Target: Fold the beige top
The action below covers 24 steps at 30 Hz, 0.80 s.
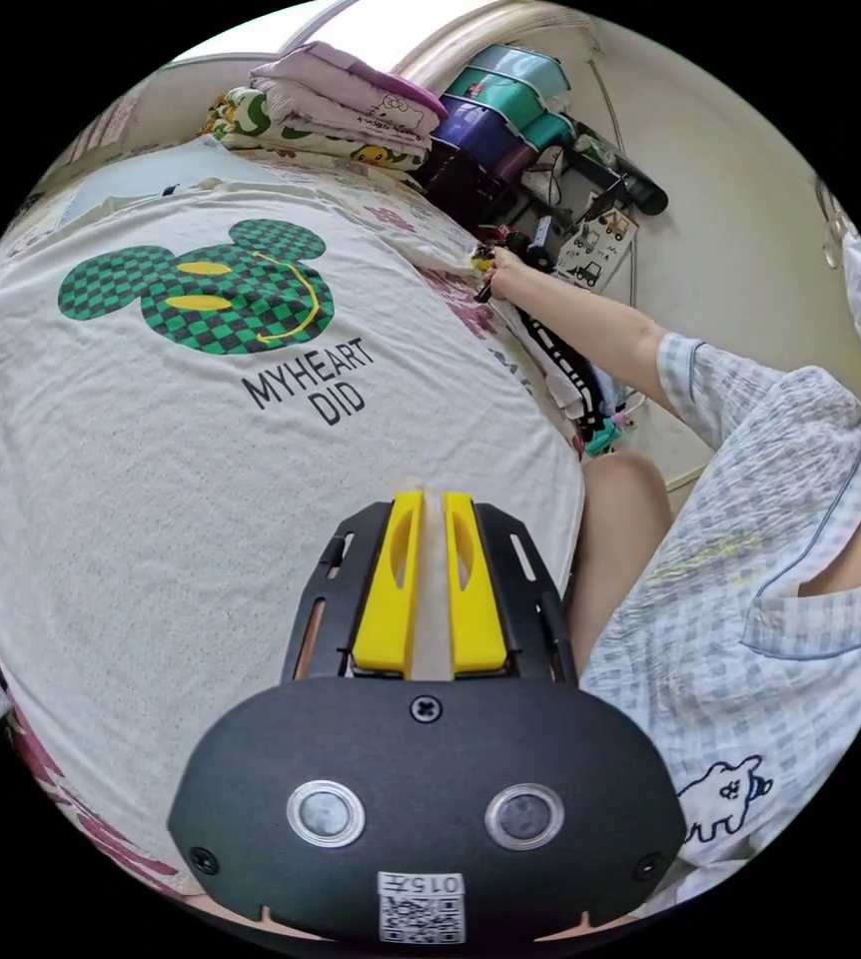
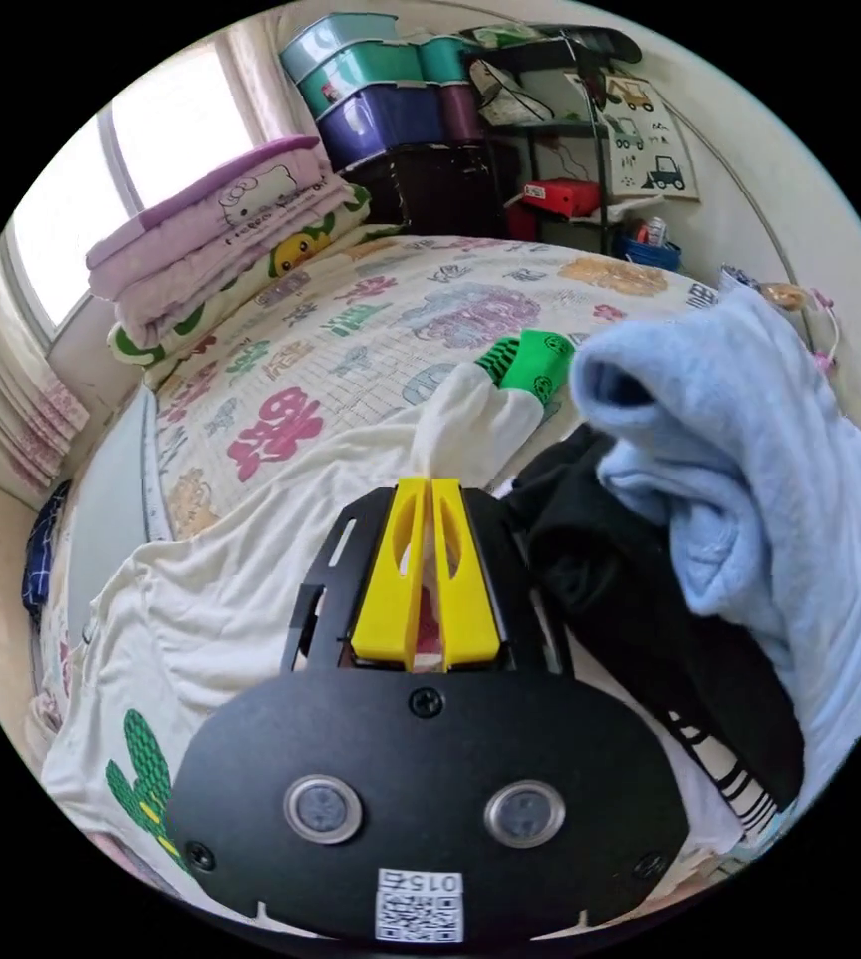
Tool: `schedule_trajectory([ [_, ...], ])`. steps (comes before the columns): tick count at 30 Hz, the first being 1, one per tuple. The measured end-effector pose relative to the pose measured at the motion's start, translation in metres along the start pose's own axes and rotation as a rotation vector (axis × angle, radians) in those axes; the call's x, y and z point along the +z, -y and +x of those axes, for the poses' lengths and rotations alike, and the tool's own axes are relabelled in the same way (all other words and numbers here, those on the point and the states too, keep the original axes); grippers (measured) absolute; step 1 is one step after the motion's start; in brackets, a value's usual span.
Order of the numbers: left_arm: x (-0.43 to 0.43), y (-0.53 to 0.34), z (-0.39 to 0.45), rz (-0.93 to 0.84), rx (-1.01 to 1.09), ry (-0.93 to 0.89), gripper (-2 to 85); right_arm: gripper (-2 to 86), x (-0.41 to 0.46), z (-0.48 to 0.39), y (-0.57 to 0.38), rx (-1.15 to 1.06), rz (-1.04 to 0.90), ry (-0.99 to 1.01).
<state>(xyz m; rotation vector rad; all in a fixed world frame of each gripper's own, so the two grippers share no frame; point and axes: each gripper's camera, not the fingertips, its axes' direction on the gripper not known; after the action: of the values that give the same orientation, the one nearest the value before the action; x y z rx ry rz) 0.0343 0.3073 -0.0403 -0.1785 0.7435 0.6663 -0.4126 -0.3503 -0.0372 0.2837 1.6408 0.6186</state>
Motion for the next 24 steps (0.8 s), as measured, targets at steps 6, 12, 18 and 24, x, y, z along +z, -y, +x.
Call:
schedule_trajectory([
  [6, -0.008, -0.007, -0.009, 0.067, -0.028, -0.003, 6.0, -0.7, -0.136, -0.100, -0.123, -0.664, 0.207, 0.371],
  [12, -0.024, -0.024, 0.000, 0.081, -0.066, 0.025, 7.1, -0.5, -0.174, -0.120, -0.370, -1.283, 0.003, 0.525],
  [18, -0.041, -0.040, -0.001, 0.081, -0.100, 0.044, 7.6, -0.7, -0.160, -0.090, -0.426, -1.207, -0.113, 0.456],
  [24, -0.047, -0.018, -0.013, 0.134, -0.155, 0.026, 8.3, 5.1, -0.125, -0.053, -0.418, -0.936, -0.122, 0.419],
])
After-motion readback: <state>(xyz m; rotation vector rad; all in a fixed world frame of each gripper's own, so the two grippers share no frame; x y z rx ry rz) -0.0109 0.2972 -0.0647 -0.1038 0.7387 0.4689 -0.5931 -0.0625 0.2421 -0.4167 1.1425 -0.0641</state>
